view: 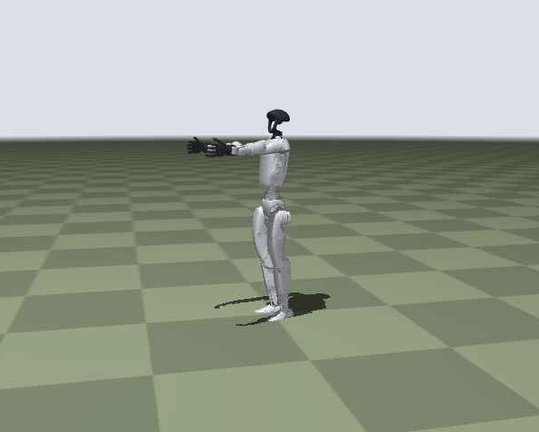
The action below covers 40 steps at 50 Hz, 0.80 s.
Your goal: Upper body actions
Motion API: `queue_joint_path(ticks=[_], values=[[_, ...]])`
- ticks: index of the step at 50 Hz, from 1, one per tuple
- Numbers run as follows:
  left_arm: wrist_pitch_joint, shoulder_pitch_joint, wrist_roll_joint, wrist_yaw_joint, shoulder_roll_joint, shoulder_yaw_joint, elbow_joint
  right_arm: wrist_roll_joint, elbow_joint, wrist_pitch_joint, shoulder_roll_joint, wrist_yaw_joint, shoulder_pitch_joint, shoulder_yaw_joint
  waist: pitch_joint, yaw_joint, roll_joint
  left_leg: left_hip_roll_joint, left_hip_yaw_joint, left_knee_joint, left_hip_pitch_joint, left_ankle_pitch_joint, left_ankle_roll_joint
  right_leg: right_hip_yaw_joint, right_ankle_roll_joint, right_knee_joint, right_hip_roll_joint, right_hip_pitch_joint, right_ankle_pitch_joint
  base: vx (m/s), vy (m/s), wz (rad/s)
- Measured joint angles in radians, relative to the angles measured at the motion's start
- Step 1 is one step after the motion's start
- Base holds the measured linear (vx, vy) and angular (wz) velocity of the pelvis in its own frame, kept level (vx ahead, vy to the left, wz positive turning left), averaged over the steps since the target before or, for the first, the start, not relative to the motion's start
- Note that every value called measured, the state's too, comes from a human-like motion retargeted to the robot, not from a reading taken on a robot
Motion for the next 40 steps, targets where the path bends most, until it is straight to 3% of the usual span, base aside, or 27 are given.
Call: queue_joint_path(ticks=[12, 22, 28, 31, 35, 40], values=[[-0.011, 0.049, 0.023, -0.008, -0.001, 0.027, -0.019, -0.036, -0.075, -0.015, 0.017, 0.023, 0.083, -0.010, 0.032, -0.005, 0.003, 0.001, 0.003, 0.000, 0.003, 0.004, 0.000, 0.000, -0.003, 0.000, 0.001, 0.000, 0.006, 0.00, 0.00, 0.00], [0.017, 0.283, 0.071, -0.071, 0.006, 0.116, -0.012, -0.387, -0.140, -0.100, 0.076, 0.038, 0.374, -0.040, 0.082, -0.042, 0.025, 0.002, 0.013, -0.001, 0.031, 0.003, 0.003, 0.011, -0.006, 0.001, 0.005, 0.020, 0.013, 0.00, 0.00, 0.00], [0.115, 0.506, 0.100, -0.158, -0.014, 0.200, 0.062, -0.514, -0.052, -0.057, 0.096, 0.130, 0.607, -0.059, 0.113, -0.047, 0.026, 0.001, 0.022, -0.005, 0.051, 0.002, 0.003, 0.024, -0.008, 0.003, 0.006, 0.030, 0.017, 0.00, 0.00, 0.00], [0.122, 0.638, 0.208, -0.196, -0.025, 0.220, 0.092, -0.551, -0.019, -0.037, 0.087, 0.159, 0.743, -0.038, 0.128, -0.044, 0.026, 0.002, 0.025, -0.009, 0.057, 0.001, 0.001, 0.030, -0.008, 0.004, 0.006, 0.028, 0.019, 0.00, 0.00, 0.00], [0.130, 0.805, 0.359, -0.250, -0.055, 0.231, 0.138, -0.624, 0.009, -0.032, 0.063, 0.126, 0.932, -0.010, 0.155, -0.024, 0.030, 0.005, 0.032, -0.014, 0.064, -0.001, 0.000, 0.042, -0.008, 0.007, 0.010, 0.023, 0.022, 0.00, 0.00, 0.00], [0.162, 0.980, 0.409, -0.330, -0.098, 0.230, 0.191, -0.718, 0.084, 0.017, 0.042, 0.036, 1.116, -0.023, 0.193, -0.021, 0.025, 0.006, 0.024, -0.014, 0.059, 0.002, -0.002, 0.038, -0.005, 0.005, 0.007, 0.022, 0.022, 0.00, -0.01, 0.04]])
